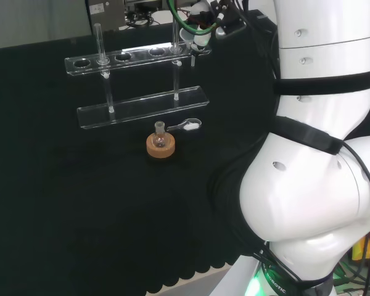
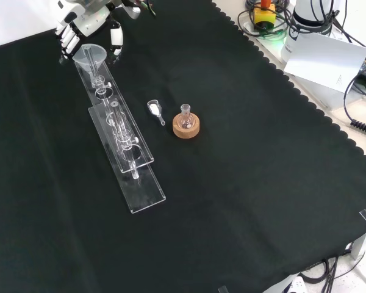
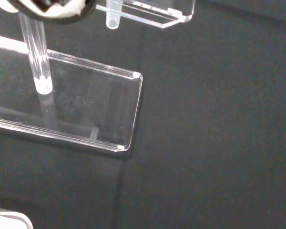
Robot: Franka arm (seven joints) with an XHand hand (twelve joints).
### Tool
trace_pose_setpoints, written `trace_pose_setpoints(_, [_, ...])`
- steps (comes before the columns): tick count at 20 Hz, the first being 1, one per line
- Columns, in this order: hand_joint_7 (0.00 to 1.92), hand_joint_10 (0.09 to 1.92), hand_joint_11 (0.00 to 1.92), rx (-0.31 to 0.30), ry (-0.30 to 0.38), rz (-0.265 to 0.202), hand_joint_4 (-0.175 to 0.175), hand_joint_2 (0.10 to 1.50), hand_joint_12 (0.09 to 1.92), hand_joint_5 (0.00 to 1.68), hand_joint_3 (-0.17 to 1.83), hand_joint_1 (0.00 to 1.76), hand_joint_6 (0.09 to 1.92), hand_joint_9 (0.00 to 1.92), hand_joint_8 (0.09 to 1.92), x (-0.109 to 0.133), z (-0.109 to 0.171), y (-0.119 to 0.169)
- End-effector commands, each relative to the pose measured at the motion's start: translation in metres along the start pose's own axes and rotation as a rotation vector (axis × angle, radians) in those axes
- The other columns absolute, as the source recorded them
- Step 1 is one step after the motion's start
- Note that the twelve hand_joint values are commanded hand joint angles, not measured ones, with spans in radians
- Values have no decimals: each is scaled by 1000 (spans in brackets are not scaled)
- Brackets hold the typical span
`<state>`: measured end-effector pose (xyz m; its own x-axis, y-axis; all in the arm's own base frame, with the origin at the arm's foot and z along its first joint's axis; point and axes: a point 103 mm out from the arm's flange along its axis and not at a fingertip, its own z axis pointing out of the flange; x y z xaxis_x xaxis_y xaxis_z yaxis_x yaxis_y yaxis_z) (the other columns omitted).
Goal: Pick up the funnel from the transparent funnel stand.
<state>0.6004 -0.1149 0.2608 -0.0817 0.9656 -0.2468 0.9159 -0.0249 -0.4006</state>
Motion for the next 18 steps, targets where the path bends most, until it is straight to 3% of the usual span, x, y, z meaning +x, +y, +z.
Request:
trace_pose_setpoints(1, [310,659,198,-27,-26,0,-24,695,1380,417,604,798,87,436,693,0,-10,-4])
trace_pose_setpoints(11, [356,636,221,-47,-37,9,-24,702,1370,421,628,809,87,483,691,-4,-30,-20])
trace_pose_setpoints(18, [362,623,227,-71,-53,38,-25,702,1368,424,637,809,87,494,686,-6,-54,-48])
